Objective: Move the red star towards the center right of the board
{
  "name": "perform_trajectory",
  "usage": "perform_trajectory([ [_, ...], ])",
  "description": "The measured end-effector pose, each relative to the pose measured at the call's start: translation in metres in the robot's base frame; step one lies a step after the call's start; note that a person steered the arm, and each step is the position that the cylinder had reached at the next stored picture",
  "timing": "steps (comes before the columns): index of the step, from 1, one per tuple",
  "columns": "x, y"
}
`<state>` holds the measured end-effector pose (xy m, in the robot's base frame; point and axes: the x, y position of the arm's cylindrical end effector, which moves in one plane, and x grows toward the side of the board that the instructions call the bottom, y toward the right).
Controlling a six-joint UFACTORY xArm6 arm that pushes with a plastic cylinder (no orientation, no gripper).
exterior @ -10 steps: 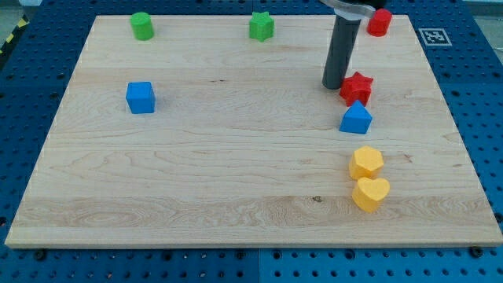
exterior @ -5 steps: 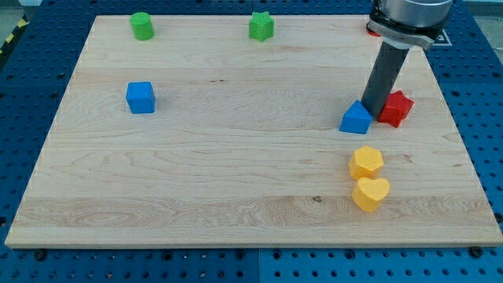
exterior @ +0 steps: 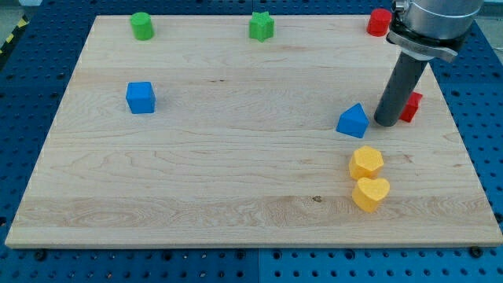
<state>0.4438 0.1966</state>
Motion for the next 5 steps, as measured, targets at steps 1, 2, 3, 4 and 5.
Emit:
perform_trajectory([
  [1,-0.0026,0.0031],
  [2,-0.0028,0.0031],
  [3,-0.0028,0.0031],
  [4,-0.0028,0.0086],
  [5,-0.0038,0.0111],
])
